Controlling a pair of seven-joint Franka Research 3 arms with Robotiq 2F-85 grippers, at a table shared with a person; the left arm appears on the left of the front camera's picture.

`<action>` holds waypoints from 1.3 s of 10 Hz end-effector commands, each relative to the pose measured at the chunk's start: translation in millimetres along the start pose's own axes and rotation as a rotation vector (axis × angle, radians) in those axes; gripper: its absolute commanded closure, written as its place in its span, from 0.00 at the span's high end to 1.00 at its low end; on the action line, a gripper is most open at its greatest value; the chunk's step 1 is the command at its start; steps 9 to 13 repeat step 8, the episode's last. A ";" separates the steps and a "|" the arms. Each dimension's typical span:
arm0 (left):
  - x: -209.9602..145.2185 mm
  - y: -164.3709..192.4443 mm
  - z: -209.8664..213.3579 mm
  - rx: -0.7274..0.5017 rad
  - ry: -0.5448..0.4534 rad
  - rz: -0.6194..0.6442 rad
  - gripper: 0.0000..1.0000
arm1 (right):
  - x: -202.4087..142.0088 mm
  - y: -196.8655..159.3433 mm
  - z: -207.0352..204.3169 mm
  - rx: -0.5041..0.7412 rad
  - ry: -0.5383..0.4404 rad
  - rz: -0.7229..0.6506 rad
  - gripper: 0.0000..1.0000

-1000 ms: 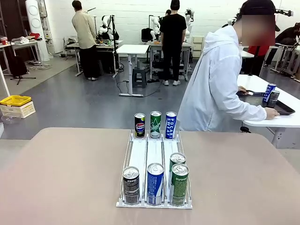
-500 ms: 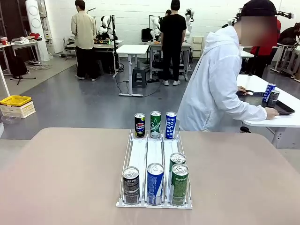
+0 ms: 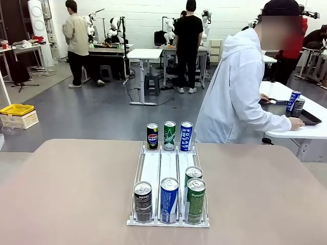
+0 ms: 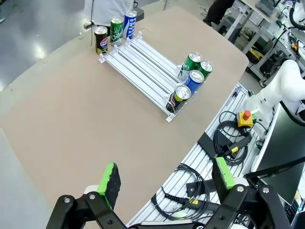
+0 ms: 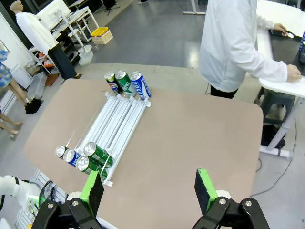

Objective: Retrieve and hand over the desired beverage to the person.
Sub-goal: Place the picked can on the Handle tray extended by the person.

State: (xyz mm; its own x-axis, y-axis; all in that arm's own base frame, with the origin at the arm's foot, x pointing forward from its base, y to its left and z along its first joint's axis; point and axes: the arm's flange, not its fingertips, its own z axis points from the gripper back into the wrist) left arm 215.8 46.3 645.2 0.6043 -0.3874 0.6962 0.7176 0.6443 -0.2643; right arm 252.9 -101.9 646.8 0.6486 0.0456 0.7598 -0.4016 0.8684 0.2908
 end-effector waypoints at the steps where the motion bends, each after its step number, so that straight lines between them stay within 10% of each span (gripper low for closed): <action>1: -1.3 1.2 0.0 -0.020 -0.005 -0.004 1.00 | 0.0 -0.3 -1.7 0.024 -0.004 0.004 1.00; 13: -1.3 1.2 0.0 -0.020 -0.005 -0.004 1.00 | 0.0 -0.3 -1.7 0.024 -0.004 0.004 1.00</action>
